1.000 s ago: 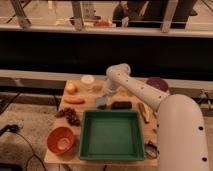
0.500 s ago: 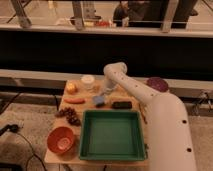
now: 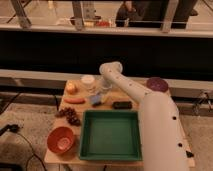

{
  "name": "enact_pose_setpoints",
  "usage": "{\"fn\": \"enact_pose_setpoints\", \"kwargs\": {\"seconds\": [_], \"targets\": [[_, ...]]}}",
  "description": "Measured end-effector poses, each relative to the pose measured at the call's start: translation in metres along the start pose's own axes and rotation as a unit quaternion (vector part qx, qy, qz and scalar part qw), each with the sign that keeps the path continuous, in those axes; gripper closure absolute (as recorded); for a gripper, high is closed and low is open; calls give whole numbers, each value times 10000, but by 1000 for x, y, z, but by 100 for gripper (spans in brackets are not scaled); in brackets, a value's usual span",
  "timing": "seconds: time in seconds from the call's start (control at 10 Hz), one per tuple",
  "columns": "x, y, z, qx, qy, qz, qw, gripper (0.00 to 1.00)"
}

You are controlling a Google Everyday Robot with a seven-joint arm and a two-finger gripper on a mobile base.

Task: Wipe table surface with sponge

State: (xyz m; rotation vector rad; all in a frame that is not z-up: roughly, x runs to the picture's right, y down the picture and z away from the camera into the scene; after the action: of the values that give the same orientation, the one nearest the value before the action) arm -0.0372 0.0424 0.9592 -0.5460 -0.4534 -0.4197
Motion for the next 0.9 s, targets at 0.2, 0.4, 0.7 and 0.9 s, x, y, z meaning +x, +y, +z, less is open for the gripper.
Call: {"fn": "enact_pose_setpoints", "kwargs": {"seconds": [0.2,0.4,0.7,0.9], "targets": [[-6,9,-1,11,-55,-50,10000,100],[-12,17,-1,4,-80,-63,9999,100],[-7,40,0,-80,13,-42,10000,100],[1,45,2,-130,180,-71,9997,100]]}}
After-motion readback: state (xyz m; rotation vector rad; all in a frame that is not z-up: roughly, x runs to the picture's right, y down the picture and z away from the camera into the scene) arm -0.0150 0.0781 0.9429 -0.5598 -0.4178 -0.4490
